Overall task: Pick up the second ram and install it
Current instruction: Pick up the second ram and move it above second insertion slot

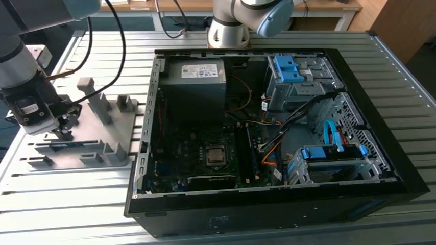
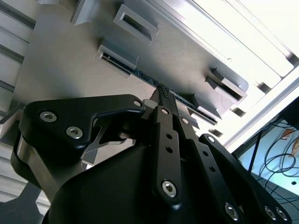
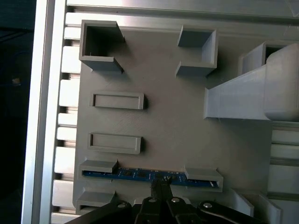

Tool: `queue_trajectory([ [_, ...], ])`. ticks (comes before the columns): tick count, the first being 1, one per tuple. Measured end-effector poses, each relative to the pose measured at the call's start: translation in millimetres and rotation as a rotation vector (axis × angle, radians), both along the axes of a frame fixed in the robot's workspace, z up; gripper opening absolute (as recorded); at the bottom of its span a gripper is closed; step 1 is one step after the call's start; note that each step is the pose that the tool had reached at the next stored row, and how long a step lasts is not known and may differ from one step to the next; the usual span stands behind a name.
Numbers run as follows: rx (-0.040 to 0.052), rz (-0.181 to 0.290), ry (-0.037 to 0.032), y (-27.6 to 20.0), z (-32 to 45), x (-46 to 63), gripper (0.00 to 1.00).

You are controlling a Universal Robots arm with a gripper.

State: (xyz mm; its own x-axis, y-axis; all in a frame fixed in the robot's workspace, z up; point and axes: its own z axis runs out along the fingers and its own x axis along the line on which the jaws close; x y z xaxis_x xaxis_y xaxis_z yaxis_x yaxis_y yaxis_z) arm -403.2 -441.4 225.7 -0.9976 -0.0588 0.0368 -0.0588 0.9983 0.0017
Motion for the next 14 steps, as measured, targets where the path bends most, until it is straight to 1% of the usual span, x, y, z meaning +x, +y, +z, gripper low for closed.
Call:
queue_trajectory([
  [4,0.0001,0.001,0.0,0.0,0.0,0.0,0.1],
  [7,0.0,0.015,0.0001,-0.1,0.0,0.0,0.1],
  [9,0.0,0.041,0.0,-0.1,0.0,0.0,0.1],
  [14,0.0001,0.131,0.0,0.0,0.0,0.0,0.1],
])
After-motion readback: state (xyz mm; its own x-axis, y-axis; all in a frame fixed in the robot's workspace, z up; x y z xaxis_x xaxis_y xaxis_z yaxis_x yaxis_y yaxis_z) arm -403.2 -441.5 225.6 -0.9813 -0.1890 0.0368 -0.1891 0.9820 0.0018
